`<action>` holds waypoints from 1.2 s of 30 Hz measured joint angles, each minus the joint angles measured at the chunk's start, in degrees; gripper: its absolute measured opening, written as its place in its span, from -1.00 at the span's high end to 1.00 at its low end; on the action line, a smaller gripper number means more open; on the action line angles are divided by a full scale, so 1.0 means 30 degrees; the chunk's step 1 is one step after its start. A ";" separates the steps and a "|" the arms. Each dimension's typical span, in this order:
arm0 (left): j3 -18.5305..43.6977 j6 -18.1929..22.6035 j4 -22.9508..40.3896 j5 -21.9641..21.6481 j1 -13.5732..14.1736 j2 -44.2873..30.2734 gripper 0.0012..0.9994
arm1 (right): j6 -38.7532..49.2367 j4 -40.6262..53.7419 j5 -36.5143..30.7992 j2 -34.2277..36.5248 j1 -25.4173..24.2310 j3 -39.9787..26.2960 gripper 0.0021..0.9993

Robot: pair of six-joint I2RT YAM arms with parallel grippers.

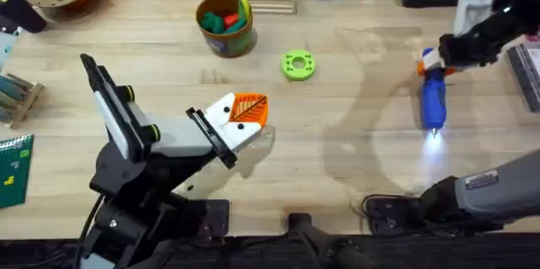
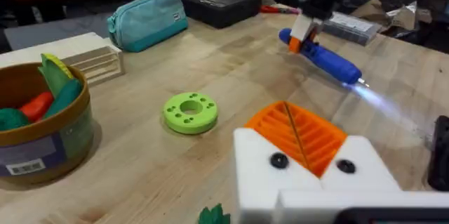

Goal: Pick up the gripper from the table and insert it into the empty holder that is missing its gripper. Then pick up a screw, insert it into the mounting hole, and use the screwdriver to tighten it. Finally, clean up the table by picking up the vegetable and placing it into the bucket.

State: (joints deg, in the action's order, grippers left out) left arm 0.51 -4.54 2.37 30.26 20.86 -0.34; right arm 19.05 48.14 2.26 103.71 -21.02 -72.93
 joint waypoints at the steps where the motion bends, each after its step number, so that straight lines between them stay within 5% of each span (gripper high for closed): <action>1: 0.0000 0.0000 0.0000 0.0002 0.0000 0.0000 0.99 | 0.0000 0.0007 0.0179 -0.0475 0.0000 -0.0034 0.94; 23: 0.0000 0.0000 0.0277 0.0000 0.0000 0.0000 0.99 | -0.2520 -0.0785 0.5095 -1.2602 0.0000 0.0399 0.94; 30: 0.0000 0.0000 0.0277 0.0000 0.0000 -0.0003 0.99 | -0.5018 -0.7227 0.8255 -1.6525 0.0787 0.4792 0.94; 36: 0.0000 0.0000 0.0277 0.0001 0.0000 0.0000 0.99 | -0.9527 -1.7089 0.9940 -1.7975 0.4752 0.9220 0.94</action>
State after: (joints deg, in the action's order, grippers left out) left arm 0.51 -4.54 3.20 30.26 20.86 -0.34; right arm -9.53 -3.13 32.08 49.78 -6.76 -45.28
